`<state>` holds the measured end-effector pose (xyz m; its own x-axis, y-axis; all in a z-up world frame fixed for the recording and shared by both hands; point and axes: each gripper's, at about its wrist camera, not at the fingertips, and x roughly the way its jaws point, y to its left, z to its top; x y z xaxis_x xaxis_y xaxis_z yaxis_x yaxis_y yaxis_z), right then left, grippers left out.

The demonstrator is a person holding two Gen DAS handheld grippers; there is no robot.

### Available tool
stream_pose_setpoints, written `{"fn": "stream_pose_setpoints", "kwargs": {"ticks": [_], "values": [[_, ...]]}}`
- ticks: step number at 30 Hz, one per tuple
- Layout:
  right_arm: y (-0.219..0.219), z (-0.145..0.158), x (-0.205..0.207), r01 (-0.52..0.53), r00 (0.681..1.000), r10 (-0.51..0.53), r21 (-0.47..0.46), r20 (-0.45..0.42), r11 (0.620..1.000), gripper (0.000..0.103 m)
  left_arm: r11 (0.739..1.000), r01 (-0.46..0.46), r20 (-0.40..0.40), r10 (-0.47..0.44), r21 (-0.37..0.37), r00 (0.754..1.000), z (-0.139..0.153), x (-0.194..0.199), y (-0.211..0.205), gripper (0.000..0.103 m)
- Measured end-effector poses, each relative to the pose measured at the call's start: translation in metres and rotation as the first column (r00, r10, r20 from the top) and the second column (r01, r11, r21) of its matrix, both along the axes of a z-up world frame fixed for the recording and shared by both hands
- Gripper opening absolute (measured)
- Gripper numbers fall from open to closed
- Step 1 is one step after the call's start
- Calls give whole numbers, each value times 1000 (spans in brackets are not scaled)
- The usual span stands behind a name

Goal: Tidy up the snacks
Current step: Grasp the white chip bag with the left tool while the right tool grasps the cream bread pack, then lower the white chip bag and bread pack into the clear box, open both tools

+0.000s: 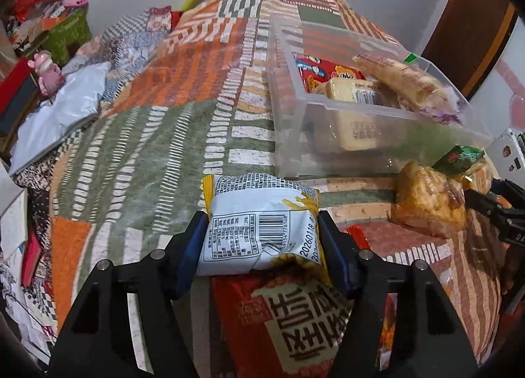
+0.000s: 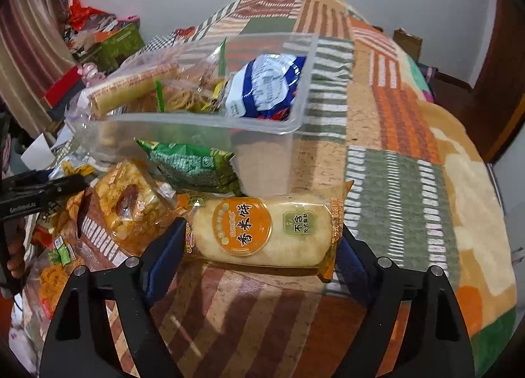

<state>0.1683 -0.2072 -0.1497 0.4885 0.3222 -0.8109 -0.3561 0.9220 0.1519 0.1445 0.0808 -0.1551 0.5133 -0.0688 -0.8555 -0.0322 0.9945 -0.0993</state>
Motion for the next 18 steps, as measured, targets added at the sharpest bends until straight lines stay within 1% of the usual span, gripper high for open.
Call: {"fn": "stream_pose_setpoints", "kwargs": {"ticks": [5, 11, 15, 18], "values": [[-6, 13, -6, 24, 999, -24, 5, 41, 1000, 83, 1000, 0, 38, -1, 12, 999, 16, -9, -2, 65], [-5, 37, -10, 22, 994, -24, 23, 107, 1000, 83, 1000, -5, 114, 2, 27, 993, 45, -20, -6, 65], [-2, 54, -9, 13, 988, -21, 50, 151, 999, 83, 1000, -8, 163, 6, 12, 987, 67, -21, -8, 65], [2, 64, -6, 9, 984, -21, 66, 177, 998, 83, 1000, -4, 187, 5, -5, 982, 78, -16, -11, 65]]}}
